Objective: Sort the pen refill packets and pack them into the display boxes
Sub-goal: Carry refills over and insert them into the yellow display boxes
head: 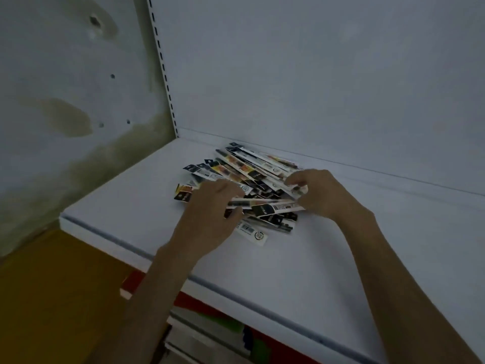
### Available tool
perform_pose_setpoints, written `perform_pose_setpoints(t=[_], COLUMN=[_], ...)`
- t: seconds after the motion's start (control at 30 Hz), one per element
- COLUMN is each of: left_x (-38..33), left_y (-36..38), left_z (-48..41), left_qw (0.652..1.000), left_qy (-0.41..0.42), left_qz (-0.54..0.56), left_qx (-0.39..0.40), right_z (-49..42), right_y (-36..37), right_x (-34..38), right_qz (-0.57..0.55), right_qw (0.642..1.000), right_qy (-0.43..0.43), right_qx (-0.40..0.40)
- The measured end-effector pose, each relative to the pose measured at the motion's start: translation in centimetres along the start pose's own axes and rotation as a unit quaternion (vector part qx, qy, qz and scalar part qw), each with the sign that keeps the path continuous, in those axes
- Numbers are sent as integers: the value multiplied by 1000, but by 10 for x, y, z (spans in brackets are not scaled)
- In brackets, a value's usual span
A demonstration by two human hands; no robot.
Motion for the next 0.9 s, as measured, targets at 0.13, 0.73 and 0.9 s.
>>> perform_pose_setpoints(t=[0.13, 0.73, 0.9], left_x=[11, 101, 84], left_y=[5, -23, -26], left_z=[-35, -69, -69], left_qw=[997, 959, 978], left_qy=[67, 3, 147], left_qz=[32, 282, 114], left_qx=[26, 25, 91], right_z=[6, 14, -9], right_y=[13, -17, -13], right_x=[-16, 78, 107], right_qz=[15, -123, -154], right_qw=[997, 959, 949], right_qy=[77, 114, 57], right_qx=[21, -229, -271])
Point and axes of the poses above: each hand's wrist, its own z-axis away from the middle knuckle, its own y-axis out of the palm, x = y × z, the point moved 5 cm from there along -z, towards the middle knuckle, and after that the axes turned 14 degrees about x, right-handed, at the moved point
